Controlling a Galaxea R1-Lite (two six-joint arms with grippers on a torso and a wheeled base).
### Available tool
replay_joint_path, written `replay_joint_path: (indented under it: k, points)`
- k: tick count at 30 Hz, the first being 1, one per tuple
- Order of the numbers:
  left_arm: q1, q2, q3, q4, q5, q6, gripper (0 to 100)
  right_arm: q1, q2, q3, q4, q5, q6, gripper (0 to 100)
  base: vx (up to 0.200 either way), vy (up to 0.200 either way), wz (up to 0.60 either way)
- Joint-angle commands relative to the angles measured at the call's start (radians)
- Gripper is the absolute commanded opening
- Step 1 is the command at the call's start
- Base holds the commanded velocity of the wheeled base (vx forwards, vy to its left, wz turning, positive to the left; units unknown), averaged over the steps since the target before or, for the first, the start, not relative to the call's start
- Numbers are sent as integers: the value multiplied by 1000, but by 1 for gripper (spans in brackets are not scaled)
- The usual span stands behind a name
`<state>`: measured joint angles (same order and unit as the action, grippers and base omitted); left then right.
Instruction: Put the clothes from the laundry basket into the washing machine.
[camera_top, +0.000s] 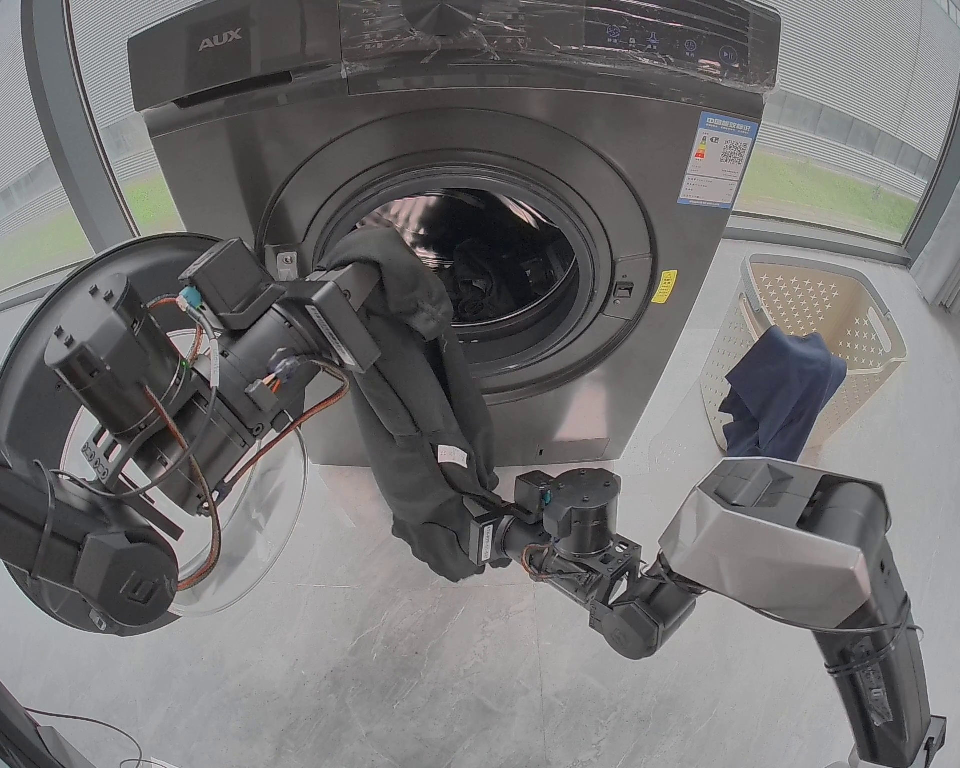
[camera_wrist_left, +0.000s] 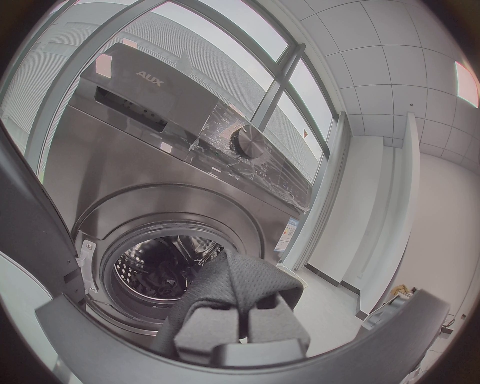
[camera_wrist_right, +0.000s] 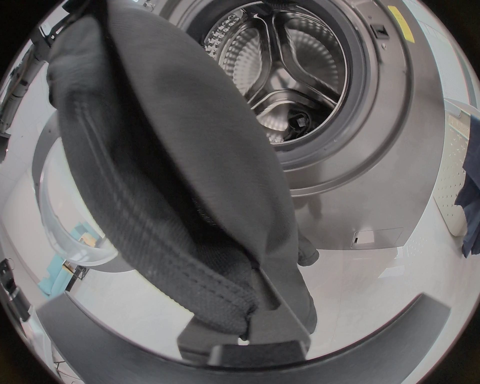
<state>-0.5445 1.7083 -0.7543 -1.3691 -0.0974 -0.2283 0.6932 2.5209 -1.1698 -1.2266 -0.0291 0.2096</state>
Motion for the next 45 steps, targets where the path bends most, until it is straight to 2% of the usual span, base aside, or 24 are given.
replay_joint_path:
  k: [1,8,9,11,13,14,15,16,19,22,26,27,29,31,32,36,40,45]
  points:
    - [32,39,0,-5,1,0,0,22,-203,194,-50,6,-1,0,0,0,0]
    - [80,42,0,-7,1,1,0,-15,-425,455,-82,6,-4,0,0,0,0]
    - [80,42,0,-7,1,1,0,-15,-425,455,-82,6,-4,0,0,0,0]
    - [97,44,1,-8,1,1,0,-47,-484,507,-82,8,-49,0,0,0,0]
    - [97,44,1,-8,1,1,0,-49,-488,510,-82,8,-50,0,0,0,0]
    - [112,44,4,-8,1,3,0,-70,-537,544,-79,11,-72,0,0,0,0]
    - [118,44,4,-8,1,3,0,-70,-562,564,-73,12,-72,0,0,0,0]
    - [127,44,3,-8,1,1,0,-61,-602,627,-73,15,-68,0,0,0,0]
    - [126,36,1,-8,1,1,0,-58,-597,667,-90,17,-67,0,0,0,0]
    - [112,27,3,-10,1,1,0,-54,-522,654,-136,15,-65,0,0,0,0]
    - [78,5,9,-13,2,4,0,-60,-367,584,-244,9,-78,0,0,0,0]
    - [78,5,9,-13,2,4,0,-60,-367,584,-244,9,-78,0,0,0,0]
    - [61,-9,9,-13,2,3,0,-66,-277,513,-249,11,-87,0,0,0,0]
    - [60,-9,7,-13,2,3,0,-66,-254,483,-244,12,-87,0,0,0,0]
    - [58,-9,7,-13,2,3,0,-66,-247,475,-243,12,-87,100,0,0,0]
    - [58,-9,4,-13,1,3,0,-67,-188,409,-235,11,-90,100,0,0,0]
    - [52,-9,3,-13,1,3,0,-78,-160,400,-232,8,-122,100,0,0,0]
    - [47,-7,0,-13,1,4,0,-78,-148,400,-238,12,-127,100,0,0,0]
